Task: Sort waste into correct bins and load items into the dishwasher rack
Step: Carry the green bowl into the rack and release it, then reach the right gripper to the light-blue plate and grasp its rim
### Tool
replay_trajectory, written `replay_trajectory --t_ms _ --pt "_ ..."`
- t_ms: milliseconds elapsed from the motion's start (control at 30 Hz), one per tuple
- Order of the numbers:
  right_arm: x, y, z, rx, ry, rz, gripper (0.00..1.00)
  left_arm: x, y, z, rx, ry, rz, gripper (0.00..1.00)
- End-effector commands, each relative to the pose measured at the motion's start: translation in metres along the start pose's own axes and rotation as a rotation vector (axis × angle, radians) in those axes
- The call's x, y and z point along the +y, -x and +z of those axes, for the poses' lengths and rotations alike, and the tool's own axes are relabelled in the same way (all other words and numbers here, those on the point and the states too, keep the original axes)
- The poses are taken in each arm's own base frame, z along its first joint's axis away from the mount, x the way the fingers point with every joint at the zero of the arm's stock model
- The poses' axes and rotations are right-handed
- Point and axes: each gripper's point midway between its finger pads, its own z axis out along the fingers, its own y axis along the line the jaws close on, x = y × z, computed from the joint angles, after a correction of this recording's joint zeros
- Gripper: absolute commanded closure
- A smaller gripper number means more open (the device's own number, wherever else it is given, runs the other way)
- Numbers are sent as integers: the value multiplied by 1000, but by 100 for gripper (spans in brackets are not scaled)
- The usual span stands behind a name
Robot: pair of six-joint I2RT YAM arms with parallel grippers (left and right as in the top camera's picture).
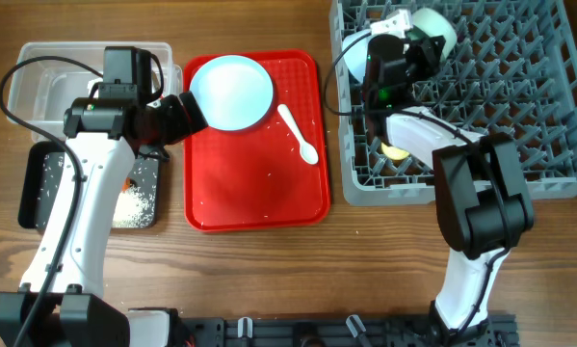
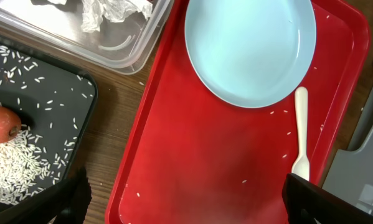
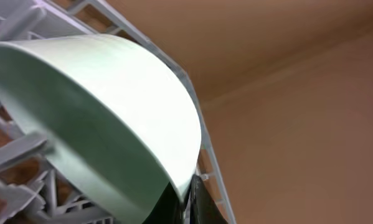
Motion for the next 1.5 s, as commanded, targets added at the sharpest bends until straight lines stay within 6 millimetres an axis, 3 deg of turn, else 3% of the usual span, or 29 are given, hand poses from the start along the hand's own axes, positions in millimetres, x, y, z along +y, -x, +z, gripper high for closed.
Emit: replay_trajectory --t_ms 0,33,100,167,300,400,467,567,633,700,833,967,1000,1100,1133,1200,1300,1400,1467 --pt "29 10 -15 -54 62 -22 54 4 1 2 -1 17 -14 0" --pt "31 14 -19 -63 68 -13 39 4 1 2 -1 17 -14 0" --pt "35 19 -27 -80 79 26 0 4 1 2 -1 17 -14 0" --pt "33 27 -33 -102 76 83 0 4 1 2 -1 17 -14 0" --pt "-6 51 -40 -169 44 263 0 4 1 2 -1 18 -14 0" --pt "-38 87 -58 -309 152 426 0 4 1 2 -1 17 -14 0" --pt "-49 94 -68 -334 232 517 0 4 1 2 -1 17 -14 0" --pt "-21 94 -96 -304 562 602 0 4 1 2 -1 17 -14 0" --pt "6 95 -140 -288 911 627 0 4 1 2 -1 17 -14 0" --pt "14 88 -171 -256 1103 608 0 4 1 2 -1 17 -14 0" --pt "13 64 -257 -270 1548 447 0 4 1 2 -1 17 -14 0" --pt "19 43 -282 -3 1707 547 0 4 1 2 -1 17 -14 0" --pt "12 42 -291 51 1741 540 0 4 1 2 -1 17 -14 0" --pt "-27 81 -297 -24 1666 570 0 4 1 2 -1 17 -14 0" --pt "-30 95 -298 -45 1645 584 0 4 1 2 -1 18 -14 0" --pt "-17 114 -301 -52 1637 598 0 4 1 2 -1 17 -14 0" --pt "63 126 -281 94 1640 667 0 4 1 2 -1 17 -14 0" --pt "132 117 -270 240 1663 708 0 4 1 2 -1 17 -14 0" --pt "162 113 -267 298 1683 736 0 4 1 2 -1 17 -14 0"
